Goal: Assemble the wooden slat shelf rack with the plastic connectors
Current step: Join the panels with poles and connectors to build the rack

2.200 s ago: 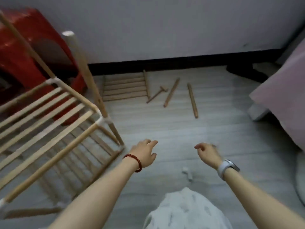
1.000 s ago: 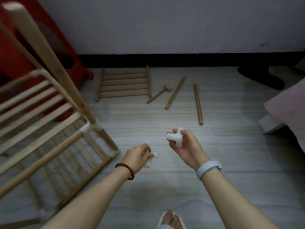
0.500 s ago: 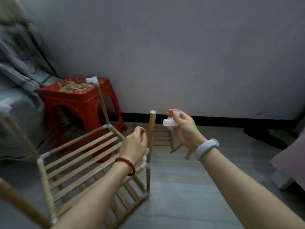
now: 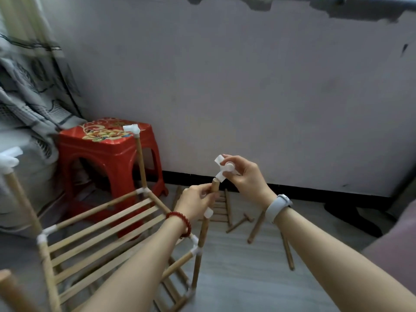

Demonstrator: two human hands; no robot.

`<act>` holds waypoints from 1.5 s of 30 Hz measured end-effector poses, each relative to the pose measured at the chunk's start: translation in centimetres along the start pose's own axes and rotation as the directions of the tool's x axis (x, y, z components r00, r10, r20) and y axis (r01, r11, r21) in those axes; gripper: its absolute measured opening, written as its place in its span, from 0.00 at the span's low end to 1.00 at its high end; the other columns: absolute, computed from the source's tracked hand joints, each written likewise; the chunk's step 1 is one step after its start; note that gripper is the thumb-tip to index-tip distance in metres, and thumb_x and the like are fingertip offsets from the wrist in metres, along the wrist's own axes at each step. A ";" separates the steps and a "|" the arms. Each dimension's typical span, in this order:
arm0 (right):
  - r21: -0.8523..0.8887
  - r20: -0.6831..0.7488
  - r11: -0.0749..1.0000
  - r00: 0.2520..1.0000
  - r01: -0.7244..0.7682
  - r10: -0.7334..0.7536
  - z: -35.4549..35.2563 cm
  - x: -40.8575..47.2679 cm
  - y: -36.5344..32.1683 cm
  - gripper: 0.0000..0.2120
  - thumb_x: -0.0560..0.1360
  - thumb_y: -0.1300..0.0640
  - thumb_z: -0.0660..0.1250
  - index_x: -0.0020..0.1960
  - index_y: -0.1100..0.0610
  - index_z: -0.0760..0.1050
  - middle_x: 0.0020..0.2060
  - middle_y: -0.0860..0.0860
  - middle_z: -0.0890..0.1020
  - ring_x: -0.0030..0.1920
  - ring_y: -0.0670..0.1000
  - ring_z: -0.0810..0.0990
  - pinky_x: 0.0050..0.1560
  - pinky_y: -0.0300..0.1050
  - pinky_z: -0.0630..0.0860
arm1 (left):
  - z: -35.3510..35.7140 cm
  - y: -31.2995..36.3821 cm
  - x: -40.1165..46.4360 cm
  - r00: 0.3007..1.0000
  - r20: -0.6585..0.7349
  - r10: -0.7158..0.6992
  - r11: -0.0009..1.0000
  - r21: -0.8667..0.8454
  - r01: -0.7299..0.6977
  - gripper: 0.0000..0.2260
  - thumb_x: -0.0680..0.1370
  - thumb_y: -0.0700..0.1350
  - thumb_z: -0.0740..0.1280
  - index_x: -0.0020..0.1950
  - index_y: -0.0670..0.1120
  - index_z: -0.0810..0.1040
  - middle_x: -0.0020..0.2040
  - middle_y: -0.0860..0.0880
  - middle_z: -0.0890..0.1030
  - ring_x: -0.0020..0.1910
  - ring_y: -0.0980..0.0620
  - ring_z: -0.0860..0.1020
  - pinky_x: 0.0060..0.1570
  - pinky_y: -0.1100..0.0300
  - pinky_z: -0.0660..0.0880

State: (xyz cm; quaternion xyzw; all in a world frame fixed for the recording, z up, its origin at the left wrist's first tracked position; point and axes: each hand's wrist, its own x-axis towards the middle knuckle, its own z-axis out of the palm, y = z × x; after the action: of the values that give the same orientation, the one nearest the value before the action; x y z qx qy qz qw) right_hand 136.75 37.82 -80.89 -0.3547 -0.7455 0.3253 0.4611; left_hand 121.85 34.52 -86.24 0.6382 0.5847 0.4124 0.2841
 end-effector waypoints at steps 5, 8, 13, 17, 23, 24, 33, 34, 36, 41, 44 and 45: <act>-0.112 0.033 0.993 0.999 0.037 -0.033 0.6 0.1 0.1 0.14 0.74 0.69 0.66 0.57 0.55 0.76 0.55 0.45 0.78 0.57 0.43 0.76 0.59 0.34 0.73 | -0.6 0.2 0.2 0.998 0.061 -0.003 0.999 -0.044 0.006 0.03 0.76 0.47 0.68 0.46 0.55 0.80 0.42 0.53 0.82 0.45 0.57 0.80 0.47 0.66 0.74; -0.280 0.040 0.957 0.997 0.082 -0.073 0.7 0.2 -0.2 0.17 0.75 0.67 0.66 0.63 0.58 0.75 0.58 0.50 0.79 0.55 0.46 0.77 0.56 0.29 0.71 | -0.5 0.0 0.1 0.998 0.070 -0.005 0.997 -0.081 0.011 0.03 0.76 0.46 0.67 0.46 0.53 0.81 0.45 0.50 0.83 0.47 0.56 0.80 0.49 0.64 0.75; -0.508 0.160 0.823 0.966 0.256 -0.202 0.8 0.0 -0.5 0.20 0.76 0.65 0.65 0.67 0.56 0.73 0.58 0.54 0.79 0.54 0.53 0.73 0.55 0.40 0.68 | -0.2 -0.6 0.1 0.998 0.066 -0.002 0.994 -0.107 0.009 0.04 0.76 0.46 0.68 0.46 0.55 0.81 0.46 0.51 0.83 0.49 0.56 0.80 0.53 0.59 0.75; -0.508 0.151 0.835 0.977 0.209 -0.153 1.1 -0.8 -0.2 0.21 0.76 0.63 0.65 0.68 0.53 0.71 0.45 0.53 0.77 0.46 0.50 0.70 0.53 0.43 0.69 | 0.1 -2.1 -0.4 0.992 0.125 -0.015 0.993 -0.111 0.029 0.07 0.77 0.43 0.67 0.52 0.52 0.81 0.48 0.52 0.83 0.52 0.56 0.79 0.53 0.64 0.73; -0.517 0.045 0.842 0.987 0.157 -0.156 2.4 -1.3 -0.2 0.21 0.76 0.63 0.64 0.69 0.54 0.70 0.39 0.52 0.75 0.43 0.51 0.71 0.51 0.44 0.69 | 0.4 -2.4 -0.8 0.996 0.077 -0.049 0.985 -0.161 0.061 0.10 0.78 0.42 0.66 0.58 0.51 0.79 0.48 0.54 0.82 0.52 0.57 0.77 0.54 0.62 0.71; -0.527 0.036 0.838 0.989 0.143 -0.147 2.7 -1.4 -0.3 0.21 0.76 0.63 0.63 0.69 0.53 0.70 0.40 0.53 0.76 0.43 0.51 0.70 0.50 0.44 0.69 | 0.5 -2.3 -0.9 0.997 0.063 -0.049 0.985 -0.161 0.059 0.10 0.78 0.42 0.66 0.57 0.51 0.79 0.48 0.54 0.82 0.52 0.57 0.78 0.55 0.62 0.72; -0.721 0.132 0.691 0.990 0.059 0.053 2.3 -2.4 -3.0 0.23 0.78 0.61 0.58 0.72 0.51 0.64 0.65 0.53 0.71 0.67 0.54 0.64 0.60 0.49 0.67 | -3.6 0.2 -3.7 0.986 0.034 -0.166 0.986 -0.001 0.166 0.19 0.76 0.36 0.60 0.66 0.47 0.67 0.57 0.48 0.73 0.59 0.49 0.73 0.54 0.58 0.71; -0.750 0.127 0.655 0.992 0.090 0.008 2.5 -2.4 -3.5 0.23 0.77 0.62 0.59 0.71 0.54 0.66 0.67 0.55 0.69 0.69 0.57 0.62 0.65 0.53 0.64 | -4.9 0.7 -4.3 0.986 0.013 -0.167 0.986 0.000 0.167 0.19 0.76 0.35 0.59 0.66 0.46 0.65 0.58 0.48 0.71 0.58 0.49 0.72 0.51 0.59 0.70; -0.731 0.058 0.654 0.973 0.194 -0.224 3.5 -2.9 -4.0 0.20 0.73 0.66 0.61 0.64 0.61 0.73 0.64 0.58 0.73 0.66 0.61 0.67 0.65 0.59 0.66 | -7.2 1.7 -5.8 0.990 -0.050 -0.130 0.991 0.012 0.131 0.14 0.78 0.36 0.56 0.63 0.47 0.63 0.57 0.46 0.71 0.52 0.51 0.73 0.44 0.63 0.70; -0.181 0.141 0.976 0.985 0.120 -0.095 8.5 -5.3 -8.4 0.09 0.79 0.60 0.61 0.56 0.56 0.76 0.47 0.48 0.78 0.46 0.43 0.76 0.48 0.34 0.72 | -12.4 3.0 -10.9 0.963 -0.268 0.044 0.998 -0.034 -0.055 0.09 0.79 0.39 0.62 0.55 0.51 0.68 0.53 0.47 0.77 0.54 0.53 0.77 0.54 0.56 0.76; 0.006 0.376 0.992 0.919 -0.129 0.118 12.1 -5.7 -10.4 0.11 0.80 0.53 0.59 0.56 0.57 0.74 0.43 0.50 0.81 0.39 0.45 0.79 0.39 0.38 0.74 | -14.8 2.8 -13.9 0.911 -0.405 0.070 0.994 -0.050 -0.099 0.09 0.77 0.39 0.65 0.52 0.53 0.73 0.52 0.51 0.79 0.54 0.55 0.78 0.57 0.55 0.75; 0.122 0.424 0.967 0.892 -0.225 0.154 13.1 -5.8 -11.0 0.12 0.80 0.53 0.59 0.56 0.59 0.74 0.41 0.52 0.81 0.37 0.46 0.79 0.37 0.38 0.74 | -15.3 2.8 -14.8 0.900 -0.429 0.076 0.993 -0.044 -0.105 0.10 0.77 0.39 0.66 0.51 0.54 0.73 0.51 0.52 0.79 0.54 0.56 0.78 0.57 0.55 0.75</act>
State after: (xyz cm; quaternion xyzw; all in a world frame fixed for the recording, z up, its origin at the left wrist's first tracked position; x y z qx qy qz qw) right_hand 124.12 25.03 -79.39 -0.3095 -0.7572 0.4978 0.2881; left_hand 110.50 17.77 -79.17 0.5494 0.5882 0.5739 0.1509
